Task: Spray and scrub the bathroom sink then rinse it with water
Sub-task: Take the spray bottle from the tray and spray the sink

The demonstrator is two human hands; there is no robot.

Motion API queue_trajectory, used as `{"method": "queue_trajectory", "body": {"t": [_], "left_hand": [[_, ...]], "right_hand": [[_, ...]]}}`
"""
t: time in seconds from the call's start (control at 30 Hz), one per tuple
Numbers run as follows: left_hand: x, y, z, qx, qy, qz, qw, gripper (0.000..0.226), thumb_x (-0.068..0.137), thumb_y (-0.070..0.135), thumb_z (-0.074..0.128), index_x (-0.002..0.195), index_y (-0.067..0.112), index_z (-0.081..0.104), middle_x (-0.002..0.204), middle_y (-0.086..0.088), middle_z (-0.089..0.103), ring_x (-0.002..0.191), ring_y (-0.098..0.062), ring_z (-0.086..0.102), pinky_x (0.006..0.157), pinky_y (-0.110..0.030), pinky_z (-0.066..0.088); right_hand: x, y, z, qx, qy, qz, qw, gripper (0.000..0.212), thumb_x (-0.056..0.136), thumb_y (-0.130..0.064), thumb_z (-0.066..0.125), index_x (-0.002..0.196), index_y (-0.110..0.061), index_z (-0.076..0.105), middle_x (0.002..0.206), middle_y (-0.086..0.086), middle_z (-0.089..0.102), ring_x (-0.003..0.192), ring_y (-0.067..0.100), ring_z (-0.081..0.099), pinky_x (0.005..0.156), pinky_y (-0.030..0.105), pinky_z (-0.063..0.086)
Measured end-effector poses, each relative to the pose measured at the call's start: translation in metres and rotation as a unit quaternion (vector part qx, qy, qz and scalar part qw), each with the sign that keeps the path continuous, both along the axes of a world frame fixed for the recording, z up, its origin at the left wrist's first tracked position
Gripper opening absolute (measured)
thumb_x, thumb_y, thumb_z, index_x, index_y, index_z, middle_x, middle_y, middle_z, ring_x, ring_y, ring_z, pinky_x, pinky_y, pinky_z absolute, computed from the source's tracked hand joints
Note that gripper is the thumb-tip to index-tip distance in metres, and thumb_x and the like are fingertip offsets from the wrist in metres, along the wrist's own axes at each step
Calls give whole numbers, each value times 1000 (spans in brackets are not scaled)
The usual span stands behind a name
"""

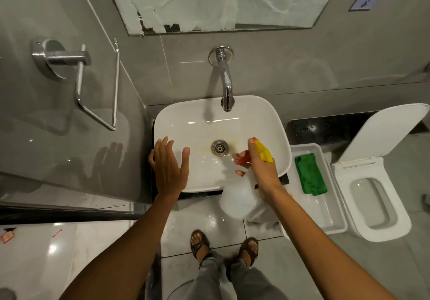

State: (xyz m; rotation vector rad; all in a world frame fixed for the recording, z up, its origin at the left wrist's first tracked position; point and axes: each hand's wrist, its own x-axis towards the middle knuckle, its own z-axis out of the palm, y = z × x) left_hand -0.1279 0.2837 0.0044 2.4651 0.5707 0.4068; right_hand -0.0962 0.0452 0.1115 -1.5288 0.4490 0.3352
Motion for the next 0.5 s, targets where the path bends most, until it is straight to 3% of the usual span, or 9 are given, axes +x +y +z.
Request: {"method": "queue_trajectory", "body": {"t": [0.17, 0.33, 0.43, 0.5], "left_hand": [[3, -6, 0, 62, 27, -70, 995, 74, 104, 66, 38, 150, 10, 54, 169, -11, 45, 162, -33, 34, 133, -60, 18], [11, -62, 10, 37, 24, -136, 990, 79, 105, 73, 29, 152, 14, 49, 171, -9, 41, 165, -30, 27, 131, -54, 16], [22, -115, 19, 10, 34, -173, 984, 84, 103, 79, 24, 151, 15, 49, 170, -8, 41, 165, -28, 27, 131, -55, 20], [30, -149, 24, 1, 46, -195, 980, 88, 101, 81, 22, 153, 14, 49, 171, -8, 40, 165, -29, 27, 132, -57, 19]], "right_hand": [[10, -55, -10, 12, 6, -3, 1000, 51, 95, -63, 62, 81, -15, 74, 96, 14, 81, 99, 29, 79, 78, 49, 66], [12, -118, -23, 19, -10, -40, 999, 53, 97, -59, 62, 92, -8, 72, 100, 15, 81, 101, 29, 79, 77, 46, 65], [15, -162, -34, 2, -7, -67, 998, 54, 93, -64, 63, 85, -11, 74, 99, 16, 81, 94, 26, 79, 71, 38, 65], [17, -190, -43, -24, -5, -82, 996, 58, 91, -66, 64, 87, -10, 76, 98, 15, 81, 90, 25, 78, 73, 40, 66]]}}
